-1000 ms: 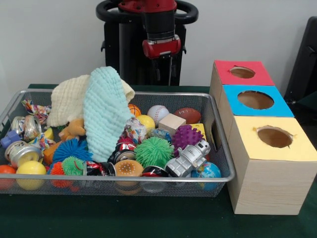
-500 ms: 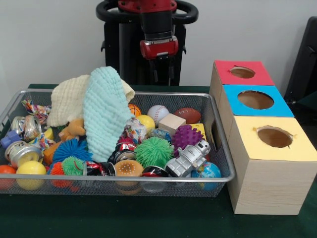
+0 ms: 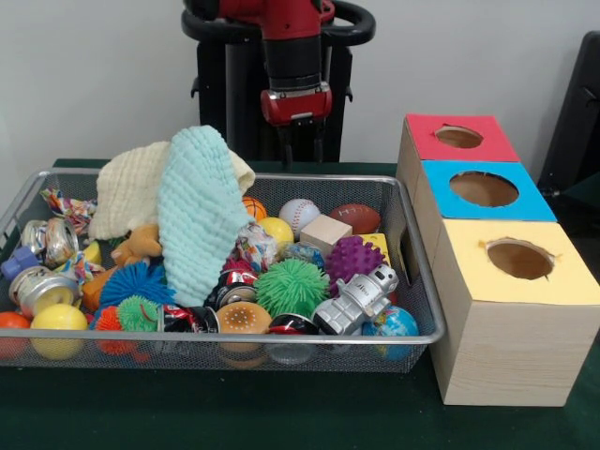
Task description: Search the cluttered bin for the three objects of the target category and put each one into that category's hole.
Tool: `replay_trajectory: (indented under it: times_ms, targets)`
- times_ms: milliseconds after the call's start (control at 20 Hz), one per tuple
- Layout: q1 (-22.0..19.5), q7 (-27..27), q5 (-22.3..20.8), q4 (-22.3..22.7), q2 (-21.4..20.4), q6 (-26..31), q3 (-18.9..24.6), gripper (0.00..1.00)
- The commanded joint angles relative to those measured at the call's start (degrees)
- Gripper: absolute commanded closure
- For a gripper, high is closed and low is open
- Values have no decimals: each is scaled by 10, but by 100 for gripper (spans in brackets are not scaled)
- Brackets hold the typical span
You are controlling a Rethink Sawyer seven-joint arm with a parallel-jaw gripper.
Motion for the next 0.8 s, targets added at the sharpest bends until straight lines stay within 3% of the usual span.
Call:
replay_trajectory:
  times_ms: [50, 500, 800]
  targets:
    - [8, 25, 58, -113, 56, -84, 11, 0]
    - [32, 30, 92, -133, 79, -85, 7, 0]
    - [44, 42, 94, -133, 54, -52, 14, 0]
